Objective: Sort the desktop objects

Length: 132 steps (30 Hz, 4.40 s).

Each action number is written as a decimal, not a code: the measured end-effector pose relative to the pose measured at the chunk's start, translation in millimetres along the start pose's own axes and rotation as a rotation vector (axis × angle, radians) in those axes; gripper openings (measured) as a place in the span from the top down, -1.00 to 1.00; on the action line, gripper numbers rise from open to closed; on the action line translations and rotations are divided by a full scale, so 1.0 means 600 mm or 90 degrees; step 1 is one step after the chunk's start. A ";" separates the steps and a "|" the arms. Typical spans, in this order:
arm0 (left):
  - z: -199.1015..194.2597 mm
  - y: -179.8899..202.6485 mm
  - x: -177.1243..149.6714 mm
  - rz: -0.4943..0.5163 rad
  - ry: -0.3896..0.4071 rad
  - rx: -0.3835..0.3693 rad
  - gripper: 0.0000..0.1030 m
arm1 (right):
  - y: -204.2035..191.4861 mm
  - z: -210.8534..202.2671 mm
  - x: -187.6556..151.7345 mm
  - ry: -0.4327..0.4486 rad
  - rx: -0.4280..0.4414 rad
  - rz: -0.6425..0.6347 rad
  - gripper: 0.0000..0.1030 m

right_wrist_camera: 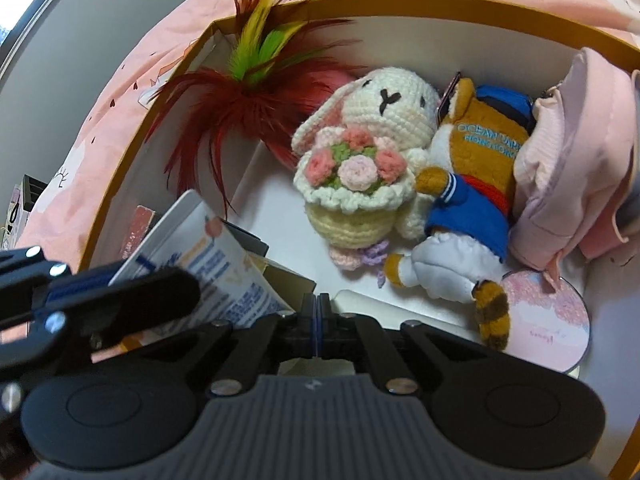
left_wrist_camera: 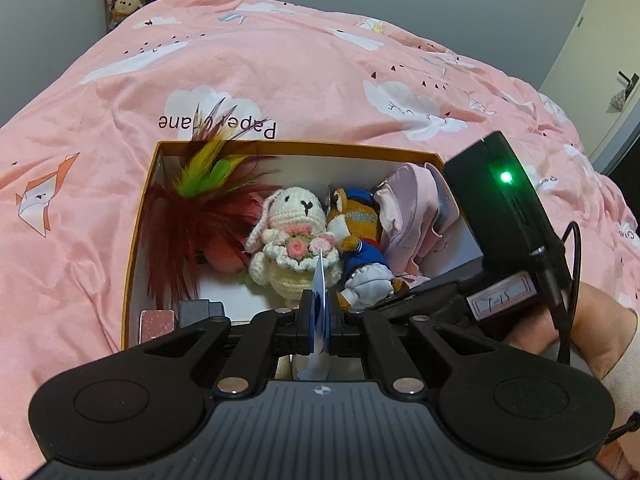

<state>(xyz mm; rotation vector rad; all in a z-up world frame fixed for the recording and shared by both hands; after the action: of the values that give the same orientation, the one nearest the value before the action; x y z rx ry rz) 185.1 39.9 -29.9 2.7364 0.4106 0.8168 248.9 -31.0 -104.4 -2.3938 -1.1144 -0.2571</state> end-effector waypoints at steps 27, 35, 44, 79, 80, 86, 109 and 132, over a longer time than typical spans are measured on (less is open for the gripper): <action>0.018 0.036 -0.033 0.073 -0.019 0.068 0.92 | 0.038 -0.111 -0.039 0.153 -0.126 0.025 0.68; 0.014 0.028 -0.038 0.046 -0.038 0.070 0.91 | 0.055 -0.127 -0.064 0.169 -0.126 0.061 0.68; 0.018 0.040 -0.039 0.090 -0.031 0.102 0.91 | 0.069 -0.131 -0.075 0.188 -0.118 0.067 0.66; 0.065 0.061 -0.041 0.168 -0.103 0.149 0.90 | 0.086 -0.104 -0.077 0.201 -0.067 0.043 0.66; 0.068 0.060 -0.049 0.189 -0.099 0.153 0.89 | 0.085 -0.106 -0.077 0.204 -0.068 0.040 0.65; 0.065 0.051 -0.043 0.160 -0.110 0.133 0.90 | 0.089 -0.107 -0.079 0.208 -0.064 0.039 0.66; -0.041 0.059 -0.044 0.124 0.003 0.099 0.52 | -0.016 -0.200 -0.080 0.259 -0.159 -0.033 0.36; -0.051 0.019 -0.062 0.064 0.121 0.069 -0.24 | -0.031 -0.178 -0.117 0.227 -0.318 -0.004 0.05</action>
<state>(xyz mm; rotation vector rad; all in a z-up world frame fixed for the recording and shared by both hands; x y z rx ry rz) 139.9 21.7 -19.8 2.8086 0.3659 1.1185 192.2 -121.2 -30.8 -2.6118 -0.9700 -1.0251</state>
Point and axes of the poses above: each gripper's, at about its wrist camera, not at the fingertips, and z roughly the way its jaws point, y to its right, x to its top, the point moved 3 cm from there along z, roughly the way its jaws point, and after that the axes turned 15 degrees about -z, right-handed, at the moved point
